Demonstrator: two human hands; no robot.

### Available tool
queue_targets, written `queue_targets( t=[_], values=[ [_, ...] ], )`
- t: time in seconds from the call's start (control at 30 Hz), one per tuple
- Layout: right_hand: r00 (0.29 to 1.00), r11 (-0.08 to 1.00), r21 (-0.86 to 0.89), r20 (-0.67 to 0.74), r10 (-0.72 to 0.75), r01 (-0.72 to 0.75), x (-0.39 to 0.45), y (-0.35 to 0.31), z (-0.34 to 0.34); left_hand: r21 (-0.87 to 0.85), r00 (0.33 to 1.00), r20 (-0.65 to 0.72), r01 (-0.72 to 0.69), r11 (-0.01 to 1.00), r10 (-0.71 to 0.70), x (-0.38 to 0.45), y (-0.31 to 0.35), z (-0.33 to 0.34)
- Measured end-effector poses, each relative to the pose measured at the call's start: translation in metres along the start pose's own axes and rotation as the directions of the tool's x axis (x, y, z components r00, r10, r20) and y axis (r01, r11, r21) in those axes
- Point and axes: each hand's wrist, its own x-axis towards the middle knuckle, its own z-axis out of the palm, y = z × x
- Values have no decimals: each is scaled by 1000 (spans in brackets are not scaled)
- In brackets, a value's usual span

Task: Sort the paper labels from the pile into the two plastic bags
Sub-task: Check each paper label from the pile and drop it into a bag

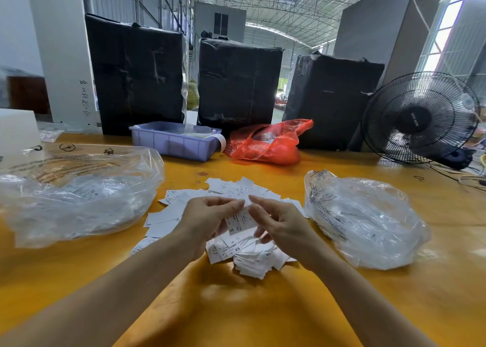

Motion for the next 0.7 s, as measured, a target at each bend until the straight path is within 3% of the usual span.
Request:
queue_targets(
  t=[0.17,0.3,0.47,0.6,0.7],
  values=[
    [981,991,-41,-142,-132,127,-2,0,8,-191,997,-58,38,981,-50,-3,4,6],
    [979,981,-45,-69,-190,187,-2,-2,11,-247,997,-51,51,968,-66,-5,4,11],
    [973,981,135,-202,-110,139,0,-1,6,-298,994,-67,58,953,-82,-6,5,12],
    [959,959,216,-256,-124,182,0,-1,0,-209,995,-27,83,974,-91,-3,4,9],
    [958,961,226,-272,-96,161,2,1,-3,-17,999,22,48,999,-48,-1,4,4]
  ],
)
